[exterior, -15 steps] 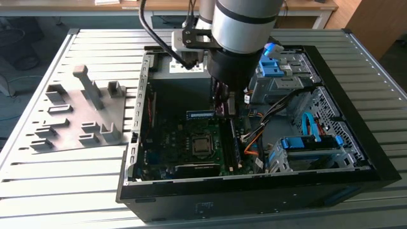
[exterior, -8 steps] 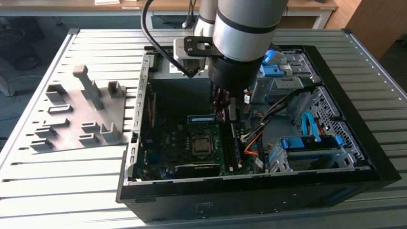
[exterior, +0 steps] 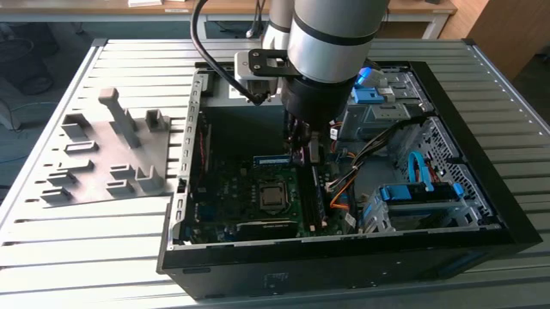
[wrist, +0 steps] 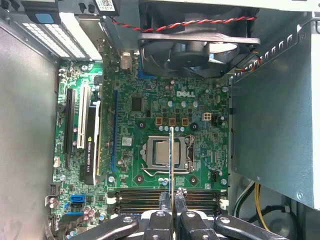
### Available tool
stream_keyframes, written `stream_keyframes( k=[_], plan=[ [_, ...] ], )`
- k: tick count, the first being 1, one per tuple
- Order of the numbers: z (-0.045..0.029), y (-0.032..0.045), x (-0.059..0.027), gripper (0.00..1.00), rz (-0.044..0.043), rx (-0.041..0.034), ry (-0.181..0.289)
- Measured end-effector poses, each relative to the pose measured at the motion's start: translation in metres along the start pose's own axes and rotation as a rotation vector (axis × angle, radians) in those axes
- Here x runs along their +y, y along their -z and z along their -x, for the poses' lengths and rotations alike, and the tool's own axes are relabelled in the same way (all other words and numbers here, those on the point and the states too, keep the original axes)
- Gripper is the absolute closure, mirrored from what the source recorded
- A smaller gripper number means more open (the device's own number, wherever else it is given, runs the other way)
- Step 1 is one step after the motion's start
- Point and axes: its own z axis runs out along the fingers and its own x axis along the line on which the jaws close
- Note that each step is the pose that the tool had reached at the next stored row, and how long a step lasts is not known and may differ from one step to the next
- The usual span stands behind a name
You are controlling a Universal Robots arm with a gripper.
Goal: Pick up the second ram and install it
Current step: 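Insert the second ram into the second slot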
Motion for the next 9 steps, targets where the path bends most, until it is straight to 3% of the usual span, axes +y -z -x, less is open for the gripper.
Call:
stream_keyframes(
  k=[5, 9],
  plan=[
    [0.0, 0.0, 0.0, 0.86, -0.0001, -0.0002, -0.003],
    [0.0, -0.0001, 0.0, 0.86, -0.0013, -0.0026, -0.035]
  ],
)
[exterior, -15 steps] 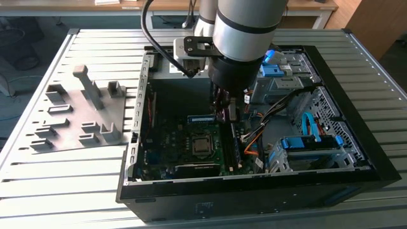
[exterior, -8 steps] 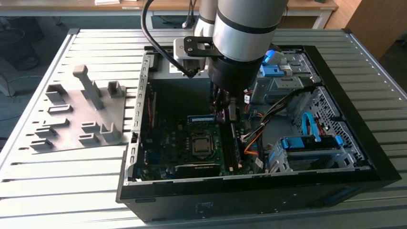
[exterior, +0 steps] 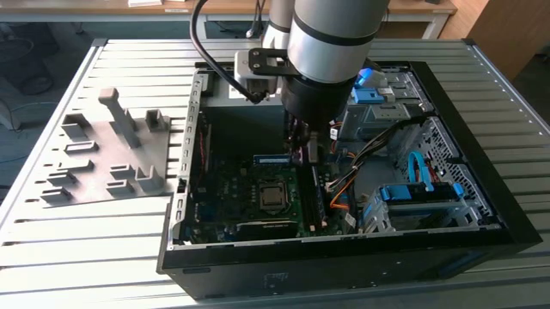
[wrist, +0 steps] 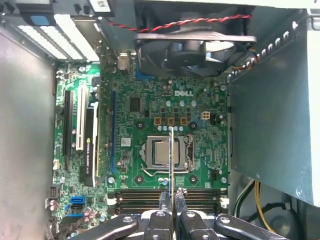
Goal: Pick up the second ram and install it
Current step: 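Insert the second ram into the second slot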
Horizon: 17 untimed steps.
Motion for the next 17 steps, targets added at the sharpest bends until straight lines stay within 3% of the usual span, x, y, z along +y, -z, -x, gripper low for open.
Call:
stream_keyframes(
  k=[12, 17],
  plan=[
    [0.0, -0.0006, 0.0, 0.86, -0.0052, -0.0101, -0.139],
    [-0.0001, -0.0008, -0.0001, 0.86, -0.0064, -0.0123, -0.169]
  ],
)
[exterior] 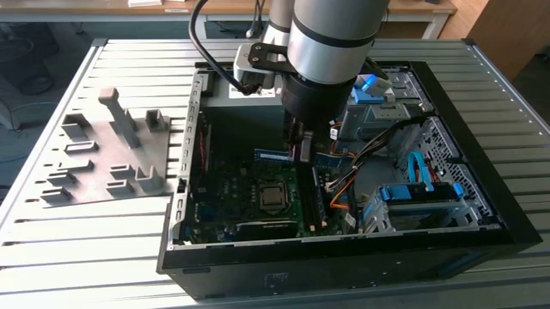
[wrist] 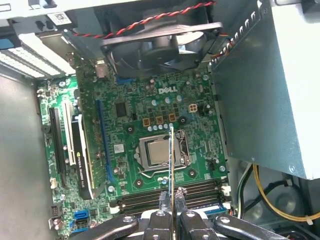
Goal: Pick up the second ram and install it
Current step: 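Insert the second ram into the second slot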
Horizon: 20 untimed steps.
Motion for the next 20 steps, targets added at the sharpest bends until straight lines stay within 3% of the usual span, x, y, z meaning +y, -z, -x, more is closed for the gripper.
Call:
stream_keyframes(
  k=[20],
  plan=[
    [0.0, -0.0003, 0.0, 0.86, -0.0033, -0.0063, -0.087]
  ],
)
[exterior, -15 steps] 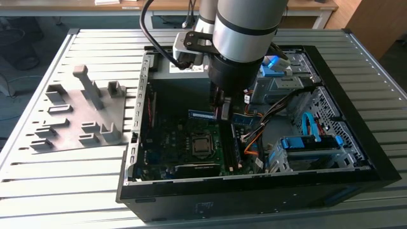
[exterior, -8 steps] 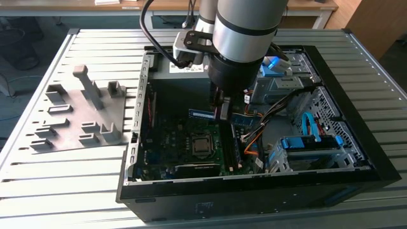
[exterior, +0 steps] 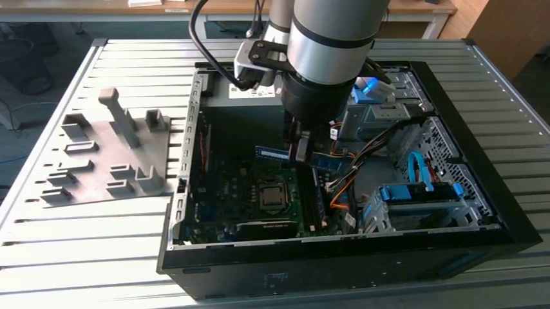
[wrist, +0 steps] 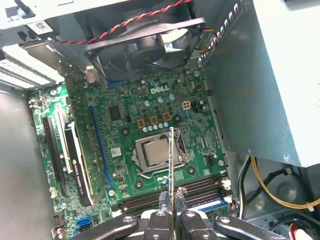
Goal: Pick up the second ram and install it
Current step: 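Insert the second ram into the second slot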
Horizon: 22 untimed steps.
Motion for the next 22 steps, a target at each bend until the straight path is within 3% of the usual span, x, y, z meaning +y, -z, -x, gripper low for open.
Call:
stream_keyframes(
  k=[22],
  plan=[
    [0.0, -0.0004, 0.0, 0.86, -0.0043, -0.0083, -0.114]
  ],
)
